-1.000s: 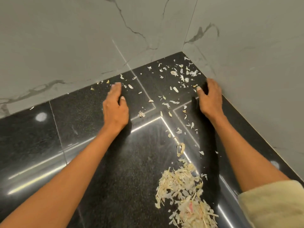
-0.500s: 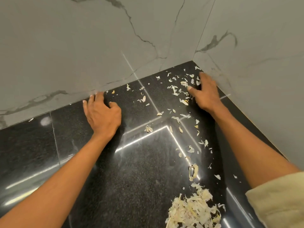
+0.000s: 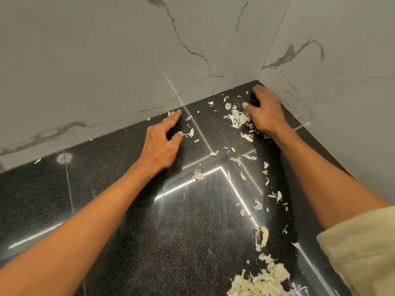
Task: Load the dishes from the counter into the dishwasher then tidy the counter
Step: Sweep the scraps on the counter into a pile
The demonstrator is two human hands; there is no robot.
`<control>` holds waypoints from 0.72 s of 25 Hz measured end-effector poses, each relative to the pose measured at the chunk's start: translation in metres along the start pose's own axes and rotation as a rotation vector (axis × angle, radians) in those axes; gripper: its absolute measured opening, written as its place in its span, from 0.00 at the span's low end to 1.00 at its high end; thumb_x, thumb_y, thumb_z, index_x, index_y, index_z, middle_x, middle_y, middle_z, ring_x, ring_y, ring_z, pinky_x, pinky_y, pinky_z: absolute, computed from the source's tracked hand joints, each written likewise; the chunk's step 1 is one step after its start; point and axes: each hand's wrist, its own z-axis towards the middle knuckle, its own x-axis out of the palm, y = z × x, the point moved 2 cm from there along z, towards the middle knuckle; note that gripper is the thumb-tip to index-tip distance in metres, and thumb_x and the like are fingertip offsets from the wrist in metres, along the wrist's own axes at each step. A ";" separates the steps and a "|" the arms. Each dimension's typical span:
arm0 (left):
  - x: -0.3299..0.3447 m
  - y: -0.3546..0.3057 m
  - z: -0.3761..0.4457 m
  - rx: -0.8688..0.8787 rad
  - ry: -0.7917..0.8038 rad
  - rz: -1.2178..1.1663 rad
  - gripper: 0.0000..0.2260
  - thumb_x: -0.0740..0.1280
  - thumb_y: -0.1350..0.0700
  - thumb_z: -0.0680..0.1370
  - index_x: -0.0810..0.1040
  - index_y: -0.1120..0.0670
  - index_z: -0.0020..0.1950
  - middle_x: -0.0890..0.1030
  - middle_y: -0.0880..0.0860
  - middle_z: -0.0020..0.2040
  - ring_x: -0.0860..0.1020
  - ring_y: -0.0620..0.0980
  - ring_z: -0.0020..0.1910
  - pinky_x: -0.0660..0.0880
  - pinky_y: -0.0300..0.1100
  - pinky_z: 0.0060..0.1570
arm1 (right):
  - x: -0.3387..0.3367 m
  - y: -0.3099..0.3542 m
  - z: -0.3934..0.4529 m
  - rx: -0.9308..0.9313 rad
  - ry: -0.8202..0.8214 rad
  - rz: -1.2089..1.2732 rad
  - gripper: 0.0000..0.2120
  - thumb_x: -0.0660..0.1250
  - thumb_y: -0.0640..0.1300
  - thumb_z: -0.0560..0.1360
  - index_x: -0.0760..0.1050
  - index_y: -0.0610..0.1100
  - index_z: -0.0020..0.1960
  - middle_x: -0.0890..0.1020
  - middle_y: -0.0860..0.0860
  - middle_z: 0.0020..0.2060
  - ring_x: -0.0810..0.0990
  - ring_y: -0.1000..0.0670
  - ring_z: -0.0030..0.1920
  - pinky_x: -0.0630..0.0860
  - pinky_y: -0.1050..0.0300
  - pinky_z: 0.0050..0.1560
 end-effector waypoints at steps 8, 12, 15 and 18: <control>0.001 -0.001 0.040 0.010 -0.388 -0.072 0.21 0.58 0.63 0.72 0.83 0.57 0.60 0.85 0.52 0.56 0.82 0.44 0.52 0.76 0.33 0.58 | 0.001 0.006 0.016 -0.003 -0.205 0.122 0.20 0.61 0.48 0.81 0.73 0.43 0.71 0.75 0.46 0.68 0.70 0.46 0.69 0.65 0.47 0.72; 0.008 0.005 0.038 -0.164 -0.464 -0.027 0.22 0.57 0.62 0.71 0.84 0.57 0.59 0.86 0.51 0.50 0.83 0.45 0.50 0.72 0.28 0.57 | 0.026 0.016 0.021 -0.129 0.041 -0.040 0.24 0.56 0.47 0.82 0.65 0.42 0.77 0.67 0.45 0.75 0.61 0.44 0.75 0.57 0.53 0.72; 0.018 -0.004 0.040 -0.094 -0.256 -0.056 0.24 0.59 0.65 0.70 0.81 0.56 0.64 0.84 0.50 0.57 0.80 0.40 0.56 0.68 0.22 0.58 | 0.043 0.035 -0.002 -0.320 0.121 0.006 0.25 0.53 0.46 0.81 0.65 0.41 0.77 0.68 0.44 0.76 0.63 0.45 0.75 0.57 0.54 0.74; 0.024 -0.007 0.036 0.118 0.023 -0.207 0.28 0.59 0.66 0.67 0.80 0.57 0.65 0.82 0.51 0.61 0.78 0.42 0.63 0.73 0.40 0.66 | 0.054 0.052 -0.028 -0.425 0.197 0.170 0.23 0.56 0.41 0.79 0.71 0.43 0.73 0.75 0.47 0.71 0.69 0.49 0.71 0.63 0.53 0.72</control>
